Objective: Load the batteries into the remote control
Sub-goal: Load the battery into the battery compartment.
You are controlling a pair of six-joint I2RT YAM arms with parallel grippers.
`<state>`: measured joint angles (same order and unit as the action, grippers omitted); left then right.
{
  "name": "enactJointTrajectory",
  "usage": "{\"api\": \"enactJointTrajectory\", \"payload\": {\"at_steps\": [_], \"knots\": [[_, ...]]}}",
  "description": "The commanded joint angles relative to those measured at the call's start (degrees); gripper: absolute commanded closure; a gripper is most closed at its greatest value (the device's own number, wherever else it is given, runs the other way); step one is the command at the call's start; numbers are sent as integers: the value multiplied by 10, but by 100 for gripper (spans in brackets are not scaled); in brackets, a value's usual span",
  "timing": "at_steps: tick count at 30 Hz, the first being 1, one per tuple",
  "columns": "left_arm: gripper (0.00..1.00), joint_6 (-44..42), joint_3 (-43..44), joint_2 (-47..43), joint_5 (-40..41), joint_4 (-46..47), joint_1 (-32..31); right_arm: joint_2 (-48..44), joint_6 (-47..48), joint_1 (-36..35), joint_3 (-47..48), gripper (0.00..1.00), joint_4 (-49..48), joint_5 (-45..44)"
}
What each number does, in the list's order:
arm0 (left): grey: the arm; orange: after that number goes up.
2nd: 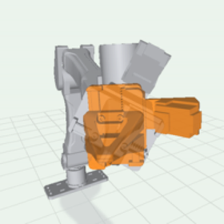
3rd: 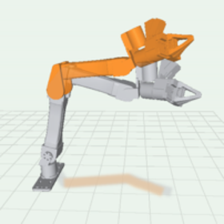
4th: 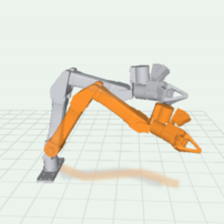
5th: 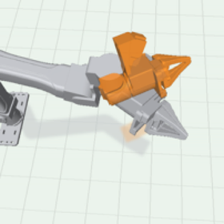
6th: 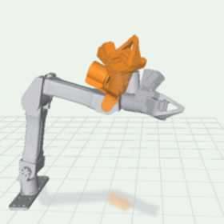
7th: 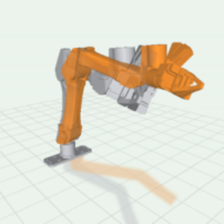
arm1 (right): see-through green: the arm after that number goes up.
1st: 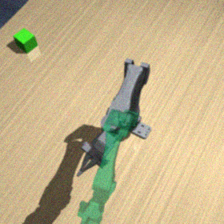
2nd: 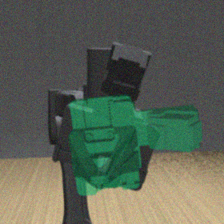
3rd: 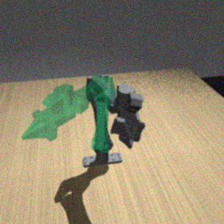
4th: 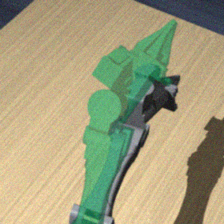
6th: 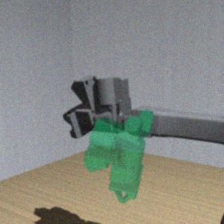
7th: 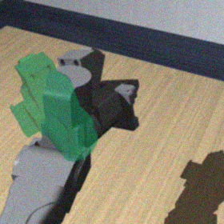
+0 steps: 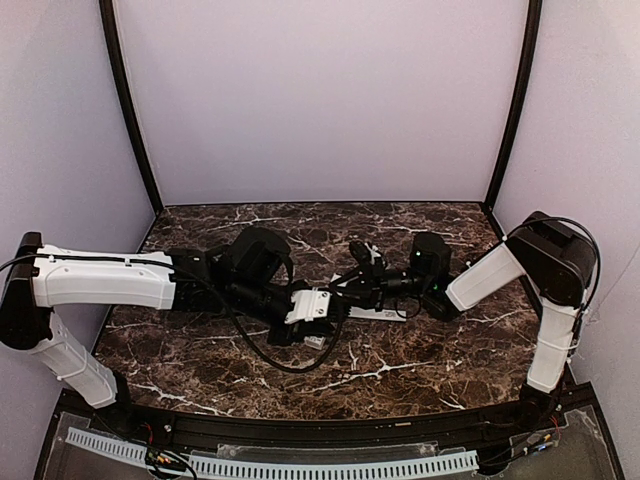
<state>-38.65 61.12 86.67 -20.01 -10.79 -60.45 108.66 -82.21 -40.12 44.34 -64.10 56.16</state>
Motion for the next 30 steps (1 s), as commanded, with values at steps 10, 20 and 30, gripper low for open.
{"api": "enactJointTrajectory", "payload": {"at_steps": [10,20,30], "knots": [[85,5,-4,-17,16,-13,11,-1,3,-9,13,100,-40,30],[28,126,-57,-128,84,101,12,-26,101,15,10,100,47,19],[5,314,-92,-146,41,69,59,-81,197,21,26,100,117,15]]}}
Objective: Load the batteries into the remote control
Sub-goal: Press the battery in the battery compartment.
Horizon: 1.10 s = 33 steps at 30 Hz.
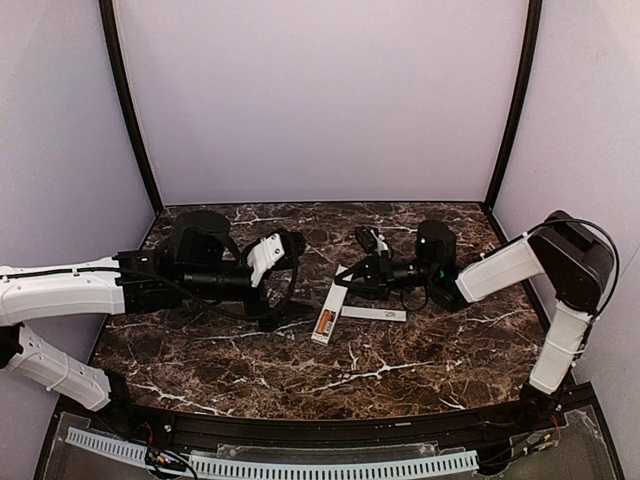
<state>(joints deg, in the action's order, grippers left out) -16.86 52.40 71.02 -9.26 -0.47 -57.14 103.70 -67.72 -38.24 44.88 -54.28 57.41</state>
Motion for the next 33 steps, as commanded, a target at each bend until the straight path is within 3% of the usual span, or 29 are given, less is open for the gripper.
{"api": "enactJointTrajectory", "payload": {"at_steps": [1,5,11,33], "knots": [[5,121,-4,14,-83,-33,37,-35,59,3,23,100,27,2],[10,181,0,40,-164,-9,50,-44,85,2,35,100,63,0],[27,193,29,99,-214,-24,50,-54,109,2,46,100,93,-4],[51,191,54,169,-188,-27,49,-58,87,2,42,100,73,-4]]}}
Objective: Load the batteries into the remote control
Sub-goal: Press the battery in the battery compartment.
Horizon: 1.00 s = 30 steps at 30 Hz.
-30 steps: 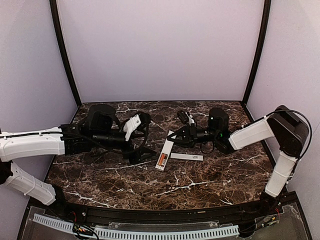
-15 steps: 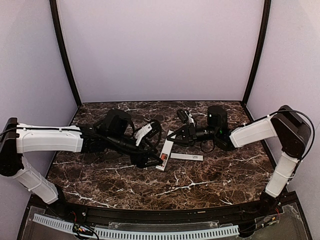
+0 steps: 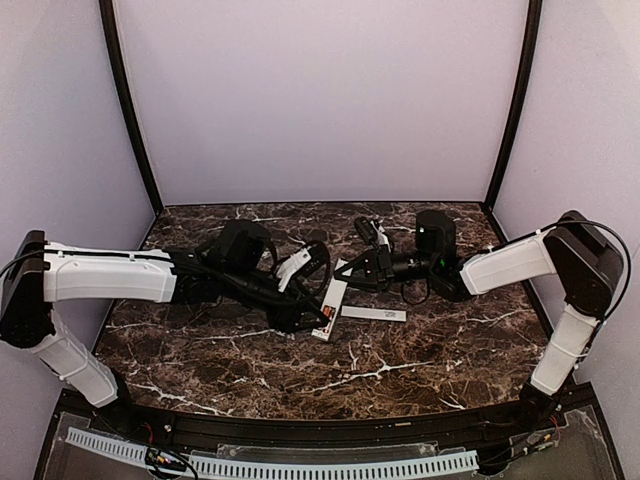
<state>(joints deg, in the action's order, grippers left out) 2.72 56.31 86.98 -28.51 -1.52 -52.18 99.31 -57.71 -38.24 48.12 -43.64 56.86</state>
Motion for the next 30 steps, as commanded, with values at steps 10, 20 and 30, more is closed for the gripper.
{"api": "enactJointTrajectory", "payload": {"at_steps": [10,20,30], "knots": [[47,-16,18,22,-32,-24,0,-16,-17,2,6,100,-37,1],[59,-13,23,38,-6,-22,0,-21,-22,3,-1,100,-44,7],[20,-57,82,62,42,-5,6,-67,15,69,-59,100,16,-29]]}}
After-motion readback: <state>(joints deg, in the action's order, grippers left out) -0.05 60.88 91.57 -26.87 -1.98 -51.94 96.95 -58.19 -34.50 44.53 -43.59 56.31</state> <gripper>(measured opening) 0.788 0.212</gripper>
